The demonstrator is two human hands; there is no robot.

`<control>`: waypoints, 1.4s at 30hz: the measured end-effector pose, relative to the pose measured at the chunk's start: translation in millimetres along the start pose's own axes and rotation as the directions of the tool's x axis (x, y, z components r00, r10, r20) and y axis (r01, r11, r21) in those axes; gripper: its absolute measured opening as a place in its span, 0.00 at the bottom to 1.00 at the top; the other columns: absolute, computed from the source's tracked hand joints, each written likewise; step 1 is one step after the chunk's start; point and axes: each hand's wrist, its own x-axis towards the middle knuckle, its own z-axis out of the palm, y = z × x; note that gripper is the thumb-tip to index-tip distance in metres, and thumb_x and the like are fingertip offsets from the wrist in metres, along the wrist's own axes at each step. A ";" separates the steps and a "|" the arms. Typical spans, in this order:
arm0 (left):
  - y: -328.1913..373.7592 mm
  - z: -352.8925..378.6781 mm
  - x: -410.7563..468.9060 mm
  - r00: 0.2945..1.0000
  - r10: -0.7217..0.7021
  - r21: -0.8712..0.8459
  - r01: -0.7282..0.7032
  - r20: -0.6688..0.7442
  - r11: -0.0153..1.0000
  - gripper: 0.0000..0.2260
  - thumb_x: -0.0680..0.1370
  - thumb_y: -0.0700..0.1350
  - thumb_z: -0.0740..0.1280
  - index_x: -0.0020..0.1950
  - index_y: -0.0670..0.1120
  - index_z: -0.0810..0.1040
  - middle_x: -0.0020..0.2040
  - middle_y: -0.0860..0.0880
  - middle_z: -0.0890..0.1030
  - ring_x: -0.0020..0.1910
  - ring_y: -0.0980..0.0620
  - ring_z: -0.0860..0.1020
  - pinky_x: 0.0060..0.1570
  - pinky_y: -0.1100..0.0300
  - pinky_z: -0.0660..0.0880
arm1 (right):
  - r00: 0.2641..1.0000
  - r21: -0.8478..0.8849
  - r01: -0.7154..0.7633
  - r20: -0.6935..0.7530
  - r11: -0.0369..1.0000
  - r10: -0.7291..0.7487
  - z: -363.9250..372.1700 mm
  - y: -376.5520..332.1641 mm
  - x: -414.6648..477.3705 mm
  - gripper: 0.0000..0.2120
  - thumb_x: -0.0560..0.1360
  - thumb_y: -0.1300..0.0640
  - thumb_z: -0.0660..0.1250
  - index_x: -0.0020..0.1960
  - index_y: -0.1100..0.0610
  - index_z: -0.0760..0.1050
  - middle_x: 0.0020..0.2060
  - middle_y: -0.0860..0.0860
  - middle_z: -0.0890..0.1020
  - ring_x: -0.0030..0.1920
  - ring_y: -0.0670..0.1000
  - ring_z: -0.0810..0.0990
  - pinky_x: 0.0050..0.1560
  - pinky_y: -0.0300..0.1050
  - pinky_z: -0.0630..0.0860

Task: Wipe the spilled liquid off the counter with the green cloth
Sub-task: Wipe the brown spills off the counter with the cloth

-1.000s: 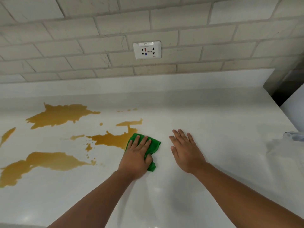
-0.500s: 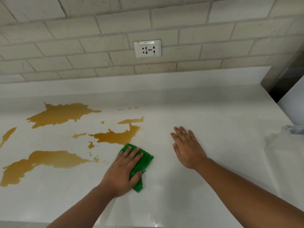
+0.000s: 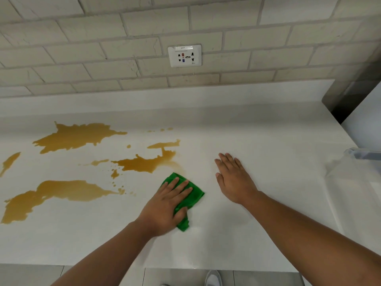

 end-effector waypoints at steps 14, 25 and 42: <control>99.3 13.5 46.8 0.999 -0.032 0.038 0.032 0.007 0.999 0.29 0.81 0.61 0.47 0.80 0.54 0.52 0.81 0.51 0.48 0.80 0.45 0.43 0.77 0.46 0.39 | 0.997 0.047 -0.053 -0.055 0.997 0.056 -0.9 26.8 -84.6 0.33 0.79 0.43 0.39 0.75 0.57 0.65 0.78 0.53 0.62 0.79 0.53 0.55 0.79 0.51 0.51; 9.3 5.3 -42.5 0.949 -0.308 -0.052 0.305 -0.074 0.951 0.31 0.76 0.61 0.45 0.79 0.54 0.58 0.80 0.52 0.54 0.80 0.48 0.49 0.77 0.50 0.43 | 0.989 0.021 -0.122 -0.081 0.992 0.123 13.0 6.8 -153.7 0.33 0.79 0.42 0.39 0.77 0.57 0.62 0.79 0.53 0.57 0.80 0.52 0.49 0.79 0.53 0.47; 58.7 23.2 -88.0 0.968 -0.245 -0.070 0.240 -0.058 0.968 0.29 0.77 0.59 0.48 0.79 0.56 0.58 0.80 0.55 0.54 0.79 0.50 0.48 0.76 0.53 0.41 | 0.989 0.008 -0.126 -0.075 0.992 0.126 14.6 7.7 -159.0 0.30 0.82 0.42 0.43 0.79 0.55 0.56 0.80 0.54 0.54 0.80 0.53 0.48 0.79 0.51 0.43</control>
